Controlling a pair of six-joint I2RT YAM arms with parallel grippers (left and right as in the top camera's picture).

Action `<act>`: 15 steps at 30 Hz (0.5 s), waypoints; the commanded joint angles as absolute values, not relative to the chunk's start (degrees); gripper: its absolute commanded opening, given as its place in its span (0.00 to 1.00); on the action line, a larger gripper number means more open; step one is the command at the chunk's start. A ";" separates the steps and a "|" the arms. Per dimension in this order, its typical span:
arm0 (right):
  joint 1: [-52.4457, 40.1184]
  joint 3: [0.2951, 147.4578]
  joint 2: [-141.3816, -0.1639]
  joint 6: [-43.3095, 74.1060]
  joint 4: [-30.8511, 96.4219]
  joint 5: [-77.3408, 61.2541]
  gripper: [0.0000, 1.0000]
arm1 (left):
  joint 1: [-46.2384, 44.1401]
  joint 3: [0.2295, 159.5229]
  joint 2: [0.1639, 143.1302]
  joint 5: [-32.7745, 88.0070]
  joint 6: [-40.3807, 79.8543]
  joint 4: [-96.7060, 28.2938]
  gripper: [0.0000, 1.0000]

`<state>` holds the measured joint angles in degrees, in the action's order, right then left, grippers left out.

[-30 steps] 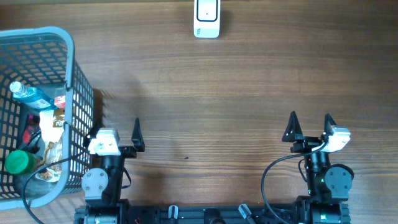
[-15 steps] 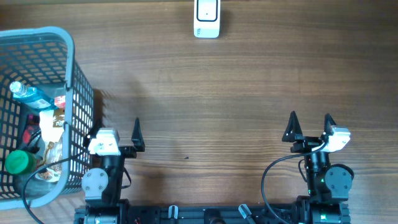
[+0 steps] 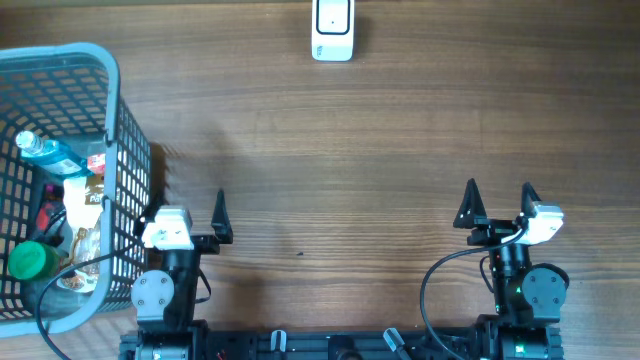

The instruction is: Scan the item barcode

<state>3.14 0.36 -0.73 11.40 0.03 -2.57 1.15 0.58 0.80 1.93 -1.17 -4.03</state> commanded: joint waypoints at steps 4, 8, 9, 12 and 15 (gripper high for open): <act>3.07 0.30 -0.43 10.55 -0.12 -3.11 1.00 | 1.41 0.32 0.54 1.41 -1.04 -4.29 1.00; 3.07 0.30 -0.43 10.55 -0.12 -3.11 1.00 | 1.41 0.32 0.54 0.62 -1.04 -4.16 1.00; 3.07 0.30 -0.43 10.52 -0.12 -3.11 1.00 | 1.41 0.32 0.54 0.36 -1.02 -3.64 1.00; 3.07 0.30 -0.43 10.55 -0.12 -3.11 1.00 | 1.41 0.32 0.54 0.36 -1.04 -4.23 1.00; 3.07 0.30 -0.43 10.55 -0.12 -3.11 1.00 | 1.39 0.32 0.54 2.22 -0.82 -4.25 1.00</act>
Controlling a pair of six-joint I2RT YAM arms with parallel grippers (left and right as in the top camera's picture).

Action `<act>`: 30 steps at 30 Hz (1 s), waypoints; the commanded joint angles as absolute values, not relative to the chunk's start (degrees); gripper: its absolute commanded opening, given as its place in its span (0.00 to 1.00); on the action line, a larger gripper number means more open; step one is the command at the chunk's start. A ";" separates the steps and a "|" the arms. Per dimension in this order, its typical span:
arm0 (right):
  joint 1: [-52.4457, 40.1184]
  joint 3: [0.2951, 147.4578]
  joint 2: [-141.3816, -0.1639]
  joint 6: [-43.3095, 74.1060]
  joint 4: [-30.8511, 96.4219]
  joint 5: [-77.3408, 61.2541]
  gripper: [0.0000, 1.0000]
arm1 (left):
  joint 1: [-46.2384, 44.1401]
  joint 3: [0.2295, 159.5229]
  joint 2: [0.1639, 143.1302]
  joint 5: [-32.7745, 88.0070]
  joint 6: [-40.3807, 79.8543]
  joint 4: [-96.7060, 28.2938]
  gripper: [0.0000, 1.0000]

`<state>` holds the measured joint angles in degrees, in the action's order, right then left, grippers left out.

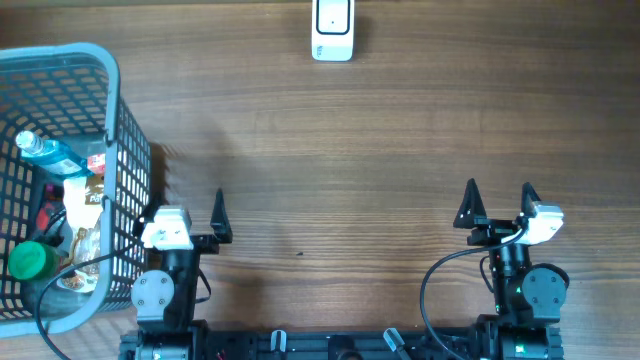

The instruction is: Scan the item barcode

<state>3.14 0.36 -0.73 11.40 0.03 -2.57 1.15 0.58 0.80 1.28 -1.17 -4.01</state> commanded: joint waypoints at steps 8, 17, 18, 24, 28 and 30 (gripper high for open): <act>3.07 0.30 -0.43 10.55 -0.12 -3.11 1.00 | 1.39 0.32 0.54 13.74 -0.27 -2.79 1.00; 3.07 0.30 -0.43 10.57 -0.12 -3.11 1.00 | 1.39 0.32 0.54 11.99 9.43 -2.11 1.00; 3.07 0.30 -0.43 10.55 -0.12 -3.11 1.00 | 1.39 0.32 0.54 12.23 10.17 -2.11 1.00; 3.07 0.30 -0.43 10.55 -0.12 -3.11 1.00 | 1.39 2.28 0.69 17.91 10.98 -1.48 1.00; 3.07 0.30 -0.43 10.52 -0.12 -3.11 1.00 | 1.39 4.93 2.39 21.76 10.98 -1.50 1.00; 3.07 0.30 -0.43 10.55 -0.12 -3.11 1.00 | 1.39 6.15 3.75 23.53 10.98 -1.50 1.00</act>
